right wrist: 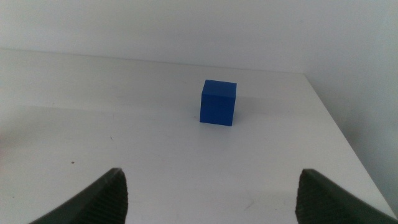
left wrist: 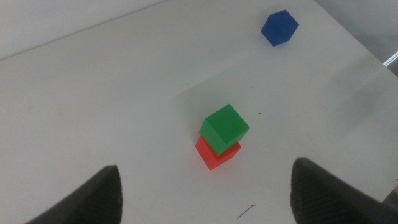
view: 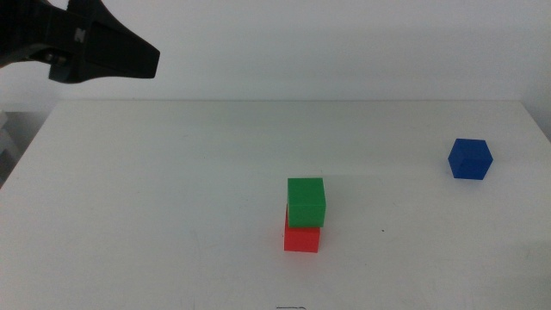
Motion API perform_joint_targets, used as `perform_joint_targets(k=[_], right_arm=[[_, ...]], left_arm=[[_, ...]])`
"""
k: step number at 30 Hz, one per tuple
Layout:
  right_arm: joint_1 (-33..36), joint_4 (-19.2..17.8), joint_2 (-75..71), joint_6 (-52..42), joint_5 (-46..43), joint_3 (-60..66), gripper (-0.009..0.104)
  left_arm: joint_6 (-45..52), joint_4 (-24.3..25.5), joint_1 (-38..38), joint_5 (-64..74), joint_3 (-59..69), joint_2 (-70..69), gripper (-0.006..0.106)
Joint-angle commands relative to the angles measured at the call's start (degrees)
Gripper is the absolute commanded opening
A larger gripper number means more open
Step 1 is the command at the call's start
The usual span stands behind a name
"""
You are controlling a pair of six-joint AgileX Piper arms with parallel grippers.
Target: Stack red cubes first, then green, then blue cubes in a specific spot.
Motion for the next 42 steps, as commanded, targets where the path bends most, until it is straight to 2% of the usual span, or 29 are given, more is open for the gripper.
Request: perform_joint_targets(k=[1, 11, 14, 20, 26, 29, 34, 39, 42], right_arm=[[0.09, -0.76, -0.78, -0.71, -4.26, -0.67, 0.083], [0.09, 0.00, 26.99, -0.71, 18.64, -28.65, 0.083], [0.09, 0.79, 36.36, -0.59, 22.11, -37.59, 0.083], [0.09, 1.51, 56.85, 9.38, 37.32, -55.89, 0.083], [0.09, 1.37, 74.70, 9.96, 52.38, -74.38, 0.083], [0.09, 1.89, 82.26, 10.27, 55.76, -80.27, 0.083], [0.09, 4.39, 90.94, 9.90, 54.50, -86.34, 0.083], [0.09, 1.49, 100.08, 7.90, 54.57, -95.74, 0.083], [0.09, -2.06, 105.95, 8.10, 57.45, -102.39, 0.083]], left_arm=[[0.09, -3.07, -0.04, -2.49, -1.27, -1.16, 0.091], [0.09, -3.02, -0.04, -2.51, -1.27, -1.16, 0.091], [0.09, -3.07, -0.04, -2.51, -1.27, -1.16, 0.091], [0.09, -3.07, -0.04, -2.51, -1.27, -1.16, 0.091], [0.09, -3.07, -0.04, -2.51, -1.27, -1.16, 0.091], [0.09, -3.07, -0.04, -2.51, -1.27, -1.16, 0.091], [0.09, -3.07, -0.04, -2.51, -1.27, -1.16, 0.091], [0.09, -3.07, -0.04, -2.51, -1.27, -1.16, 0.091], [0.09, -3.07, -0.04, -2.51, -1.27, -1.16, 0.091]])
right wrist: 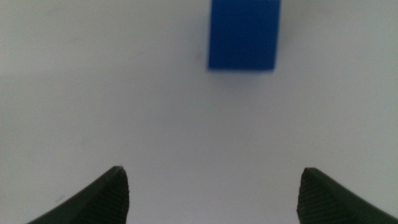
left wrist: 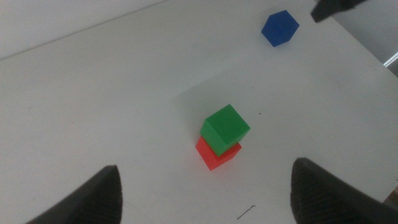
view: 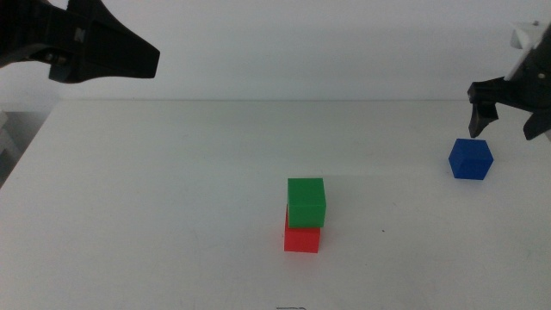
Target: Stack red cubes first, then green, then blue cubes in a specific spot.
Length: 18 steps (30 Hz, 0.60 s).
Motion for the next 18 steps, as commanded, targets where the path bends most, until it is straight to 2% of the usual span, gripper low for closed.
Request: perform_joint_targets(k=[1, 5, 18], right_arm=[[0.09, -3.83, 1.10, -0.61, 1.08, -5.95, 0.083], [0.03, -6.61, 6.67, -0.61, 1.36, -11.04, 0.083], [-1.19, -5.95, 14.69, -0.66, -8.14, -11.88, 0.083]], left_arm=[[0.09, -3.03, -0.04, -2.51, -1.27, -1.16, 0.091], [0.09, -3.03, -0.04, -2.51, -1.27, -1.16, 0.091], [0.09, -3.03, -0.04, -2.51, -1.27, -1.16, 0.091]])
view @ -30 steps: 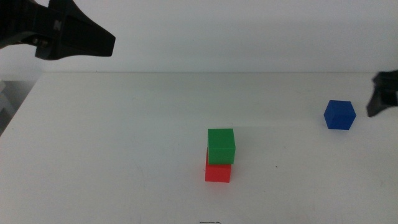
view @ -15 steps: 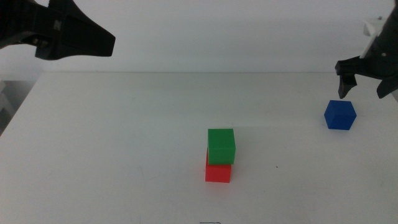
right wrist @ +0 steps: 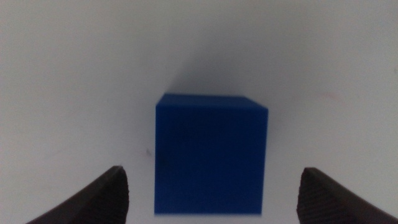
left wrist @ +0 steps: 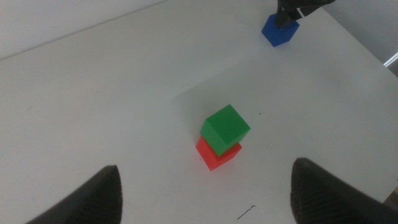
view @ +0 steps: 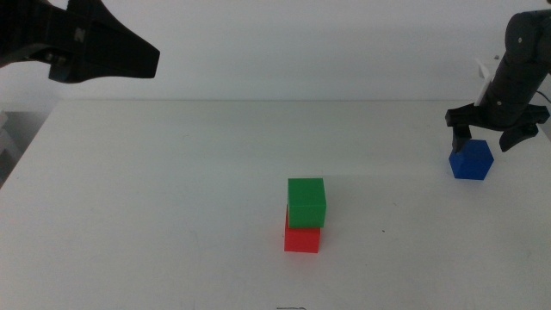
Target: Stack red cubes first, then green, then blue cubes in a specific spot.
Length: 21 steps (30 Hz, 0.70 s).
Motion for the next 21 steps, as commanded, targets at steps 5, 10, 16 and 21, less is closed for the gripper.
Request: perform_joint_targets(k=[5, 10, 16, 21], right_arm=[[-0.50, -0.95, -1.75, -0.10, -3.95, -1.90, 0.083], [-0.50, -0.90, -0.44, 0.28, -4.70, -1.90, 0.080], [-0.50, -0.90, 0.61, 0.67, -5.87, -1.90, 0.059], [-0.55, -0.54, 0.67, 0.61, -7.20, -1.90, 0.011]], left_arm=[[0.09, -3.00, -0.04, -2.51, -1.27, -1.16, 0.091], [0.09, -3.00, -0.04, -2.51, -1.27, -1.16, 0.091], [0.09, -3.00, -0.04, -2.51, -1.27, -1.16, 0.091], [0.09, -3.00, -0.04, -2.51, -1.27, -1.16, 0.091]])
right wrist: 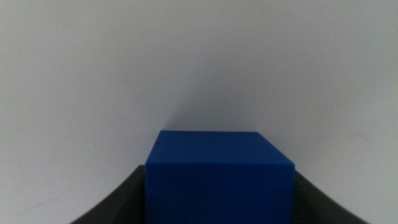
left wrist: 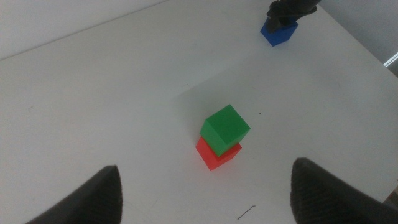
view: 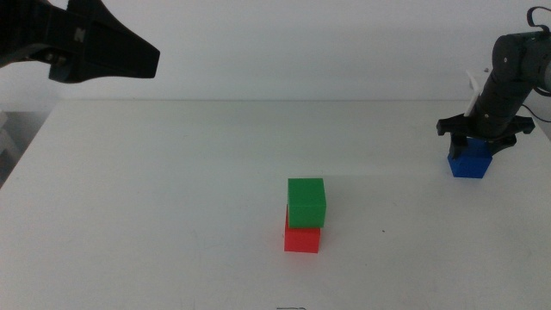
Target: Stack red cubes first, then green, then blue cubes in a specific spot.
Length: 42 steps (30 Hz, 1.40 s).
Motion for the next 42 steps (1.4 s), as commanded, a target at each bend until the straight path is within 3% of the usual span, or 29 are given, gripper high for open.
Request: perform_joint_targets(k=[1, 10, 20, 24, 31, 36, 42], right_arm=[[-0.55, -0.45, -3.63, -0.27, -1.34, -1.84, -0.001], [0.16, 0.74, -8.45, -0.08, 3.90, -0.88, -0.001], [3.35, 1.88, -28.01, 1.93, 3.03, 15.21, -0.001], [6.52, 1.36, -34.08, 5.31, 6.58, 18.68, -0.001], [17.28, -7.89, -38.09, 19.45, 16.88, 18.81, -0.001], [24.95, -7.20, -37.81, 28.00, 16.61, 18.74, -0.001], [29.68, -6.42, -34.48, 31.68, 16.86, 15.08, -0.001]], left_arm=[[0.09, -3.00, -0.04, -2.51, -1.27, -1.16, 0.091], [0.09, -3.00, -0.04, -2.45, -1.27, -1.16, 0.091], [0.09, -3.00, -0.04, -2.45, -1.27, -1.16, 0.091], [0.09, -3.00, -0.04, -2.45, -1.27, -1.16, 0.091], [0.09, -3.00, -0.04, -2.45, -1.27, -1.16, 0.091], [0.09, -3.00, -0.04, -2.45, -1.27, -1.16, 0.091], [0.09, -2.99, -0.04, -2.45, -1.27, -1.16, 0.091]])
